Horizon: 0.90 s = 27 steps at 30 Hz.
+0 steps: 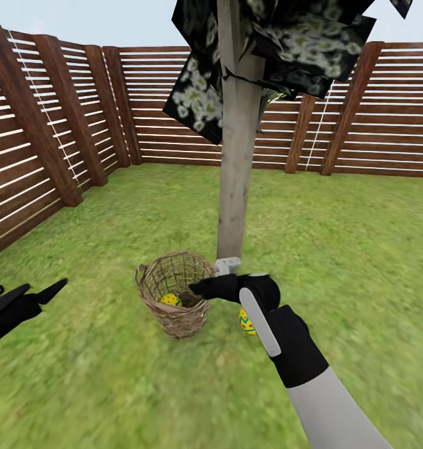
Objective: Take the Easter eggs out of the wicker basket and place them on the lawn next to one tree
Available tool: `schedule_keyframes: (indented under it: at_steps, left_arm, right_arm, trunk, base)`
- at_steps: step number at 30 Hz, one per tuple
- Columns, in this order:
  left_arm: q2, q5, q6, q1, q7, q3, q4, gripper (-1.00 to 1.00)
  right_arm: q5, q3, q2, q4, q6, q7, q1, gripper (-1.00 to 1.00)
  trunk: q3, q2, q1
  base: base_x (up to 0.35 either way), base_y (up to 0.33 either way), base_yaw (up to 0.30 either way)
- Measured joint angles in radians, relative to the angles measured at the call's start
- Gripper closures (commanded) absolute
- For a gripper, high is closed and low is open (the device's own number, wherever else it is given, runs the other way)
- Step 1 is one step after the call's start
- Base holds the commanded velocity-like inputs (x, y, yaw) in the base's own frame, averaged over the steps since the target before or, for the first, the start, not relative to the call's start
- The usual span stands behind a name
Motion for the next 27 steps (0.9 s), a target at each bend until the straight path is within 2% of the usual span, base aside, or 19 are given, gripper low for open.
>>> schedule_keyframes:
  at_steps: [13, 18, 24, 27]
  left_arm:
    - [-0.001, 0.008, 0.002, 0.0, -0.002, 0.012, 0.0, -1.0]
    - [-0.001, 0.008, 0.002, 0.0, -0.001, 0.012, 0.0, -1.0]
    - [0.0, 0.008, 0.002, 0.0, -0.002, 0.012, 0.0, -1.0]
    - [0.0, 0.008, 0.002, 0.0, -0.002, 0.012, 0.0, -1.0]
  right_arm:
    - [0.004, 0.005, 0.0, 0.004, 0.001, -0.005, -0.002, -1.0]
    - [0.004, 0.005, -0.002, 0.007, 0.0, -0.081, -0.002, -1.0]
    - [0.005, 0.007, -0.005, 0.008, 0.002, -0.133, -0.001, -1.0]
    - [0.005, 0.02, -0.007, 0.006, 0.003, -0.202, -0.002, -1.0]
  trunk:
    - [0.0, 0.0, 0.0]
    - [0.0, 0.0, 0.0]
    - [0.006, 0.0, 0.0]
    - [0.009, 0.0, 0.0]
  base:
    - [0.171, 0.208, 0.0]
    - [0.182, 0.282, -0.024]
    - [0.163, 0.298, -0.189]
    - [0.167, 0.294, -0.203]
